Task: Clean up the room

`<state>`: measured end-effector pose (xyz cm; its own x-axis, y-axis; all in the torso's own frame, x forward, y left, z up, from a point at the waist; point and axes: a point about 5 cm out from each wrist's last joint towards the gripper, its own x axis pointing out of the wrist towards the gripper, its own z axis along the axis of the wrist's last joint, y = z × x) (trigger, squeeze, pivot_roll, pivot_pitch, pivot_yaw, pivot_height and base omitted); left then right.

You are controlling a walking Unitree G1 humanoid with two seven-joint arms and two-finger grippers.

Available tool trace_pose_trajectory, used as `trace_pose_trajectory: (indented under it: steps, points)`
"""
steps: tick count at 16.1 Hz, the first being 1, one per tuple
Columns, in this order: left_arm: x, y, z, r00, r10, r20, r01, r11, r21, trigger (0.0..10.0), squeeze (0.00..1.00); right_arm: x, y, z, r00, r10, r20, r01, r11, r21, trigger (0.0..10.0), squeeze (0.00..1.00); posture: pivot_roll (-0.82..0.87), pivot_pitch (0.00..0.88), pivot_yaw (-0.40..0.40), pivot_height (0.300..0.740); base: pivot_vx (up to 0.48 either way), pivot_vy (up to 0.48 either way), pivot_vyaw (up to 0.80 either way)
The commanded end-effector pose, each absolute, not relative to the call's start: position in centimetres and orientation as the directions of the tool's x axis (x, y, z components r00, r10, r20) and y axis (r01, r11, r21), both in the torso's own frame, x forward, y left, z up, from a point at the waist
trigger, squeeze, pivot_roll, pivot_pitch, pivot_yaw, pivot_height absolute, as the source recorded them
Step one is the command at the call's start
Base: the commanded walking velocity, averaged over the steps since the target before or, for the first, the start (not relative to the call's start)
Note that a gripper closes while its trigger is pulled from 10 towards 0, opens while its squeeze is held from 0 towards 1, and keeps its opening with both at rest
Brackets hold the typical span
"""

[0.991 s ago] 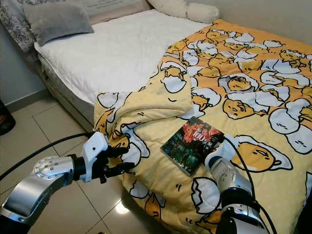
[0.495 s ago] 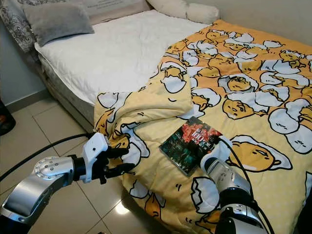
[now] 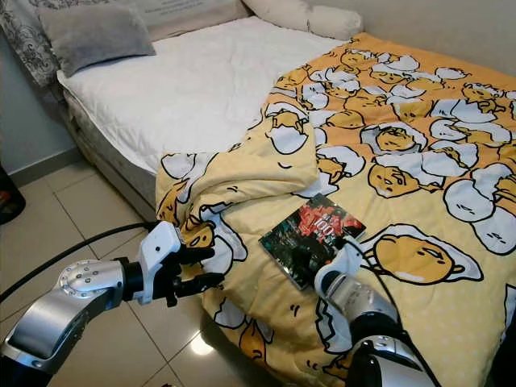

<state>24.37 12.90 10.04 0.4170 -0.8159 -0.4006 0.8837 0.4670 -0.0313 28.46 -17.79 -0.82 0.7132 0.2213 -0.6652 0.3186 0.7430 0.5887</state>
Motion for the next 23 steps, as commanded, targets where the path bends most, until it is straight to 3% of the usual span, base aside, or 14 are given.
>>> trace_pose_trajectory:
  steps: [1,3,7,8,9,11,13,23]
  points:
    - [24.7,13.0,10.3,0.424,-0.810,-0.405,0.884,0.467,-0.008,10.0,0.17,28.3,-16.7,-1.2,0.697,0.257,-0.669,0.325,0.719,0.615,10.0,0.00,-0.07,0.000,0.016,0.740,0.000,0.000,0.00]
    - [24.8,13.0,10.3,0.436,-0.807,-0.399,0.880,0.475,0.001,10.0,0.17,28.6,-16.1,-1.0,0.727,0.276,-0.629,0.314,0.680,0.662,10.0,0.00,-0.06,0.000,0.013,0.740,0.000,0.000,0.00]
    - [25.0,13.1,10.7,0.462,-0.804,-0.375,0.868,0.496,0.006,10.0,0.17,28.8,-16.2,-1.0,0.807,0.221,-0.548,0.378,0.520,0.766,9.8,0.00,-0.02,0.000,0.013,0.740,0.000,0.000,0.00]
    - [24.9,13.2,10.7,0.463,-0.804,-0.374,0.867,0.498,0.005,10.0,0.17,28.6,-16.4,-1.2,0.814,0.205,-0.543,0.389,0.501,0.773,8.0,0.00,-0.02,0.000,0.015,0.740,0.000,0.000,0.00]
    - [24.8,13.3,10.7,0.467,-0.803,-0.370,0.865,0.501,0.003,10.0,0.17,28.5,-16.4,-1.4,0.822,0.194,-0.536,0.393,0.489,0.779,1.3,0.00,0.00,0.000,0.017,0.740,0.000,0.000,0.00]
    - [24.8,13.4,10.9,0.476,-0.801,-0.362,0.860,0.511,0.001,10.0,0.17,28.3,-16.6,-1.5,0.839,0.161,-0.520,0.407,0.449,0.795,0.0,0.00,0.01,0.000,0.019,0.740,0.000,0.000,0.00]
    - [24.7,13.5,11.0,0.486,-0.798,-0.355,0.854,0.520,0.000,10.0,0.18,28.6,-16.9,-1.3,0.867,0.095,-0.489,0.427,0.367,0.827,0.0,0.00,0.02,0.000,0.040,0.740,0.000,0.000,0.00]
    - [24.6,13.5,11.0,0.484,-0.800,-0.356,0.855,0.518,-0.001,10.0,0.18,29.3,-16.4,-0.6,0.895,0.115,-0.430,0.368,0.354,0.860,0.0,0.00,0.02,0.000,0.046,0.740,0.000,0.000,0.00]
